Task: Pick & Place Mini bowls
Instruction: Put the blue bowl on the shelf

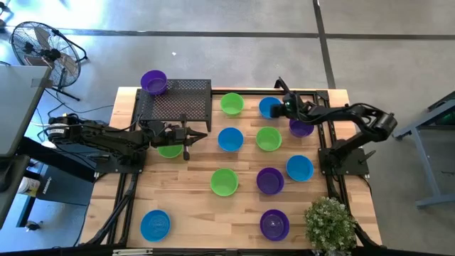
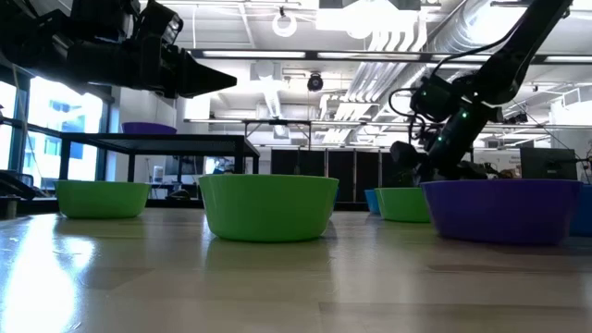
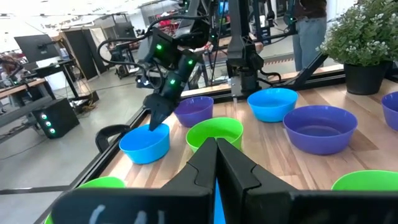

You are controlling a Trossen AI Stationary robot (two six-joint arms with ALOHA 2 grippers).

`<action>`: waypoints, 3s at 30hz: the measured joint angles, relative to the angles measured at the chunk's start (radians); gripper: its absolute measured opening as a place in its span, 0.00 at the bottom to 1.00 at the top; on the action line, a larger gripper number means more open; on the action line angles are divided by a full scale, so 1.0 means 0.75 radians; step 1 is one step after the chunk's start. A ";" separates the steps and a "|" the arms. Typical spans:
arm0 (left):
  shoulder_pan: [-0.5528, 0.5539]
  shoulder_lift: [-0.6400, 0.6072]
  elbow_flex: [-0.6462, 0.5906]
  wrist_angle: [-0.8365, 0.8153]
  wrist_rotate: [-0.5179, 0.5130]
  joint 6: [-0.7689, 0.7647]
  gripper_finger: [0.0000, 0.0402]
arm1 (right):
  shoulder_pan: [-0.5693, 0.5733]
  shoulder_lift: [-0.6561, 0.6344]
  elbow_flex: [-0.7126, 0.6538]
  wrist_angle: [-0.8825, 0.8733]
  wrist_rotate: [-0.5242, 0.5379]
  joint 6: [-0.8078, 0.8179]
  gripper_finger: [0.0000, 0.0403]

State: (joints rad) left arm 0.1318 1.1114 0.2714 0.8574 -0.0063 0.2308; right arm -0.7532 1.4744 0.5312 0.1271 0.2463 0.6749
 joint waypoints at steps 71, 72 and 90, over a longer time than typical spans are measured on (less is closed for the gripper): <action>-0.151 0.509 0.975 -1.332 -0.320 0.385 0.50 | 0.653 0.140 0.688 -0.318 -0.138 -0.538 0.01; -0.151 0.521 0.979 -1.340 -0.320 0.385 0.50 | 0.656 0.140 0.688 -0.313 -0.138 -0.540 0.01; -0.152 0.597 1.110 -1.637 -0.354 0.478 0.11 | 0.656 0.142 0.688 -0.236 -0.243 -0.556 0.03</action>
State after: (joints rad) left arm 0.0177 1.5589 1.1040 -0.3702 -0.2718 0.5896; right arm -0.2609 1.5806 1.0470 -0.0500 0.0641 0.2580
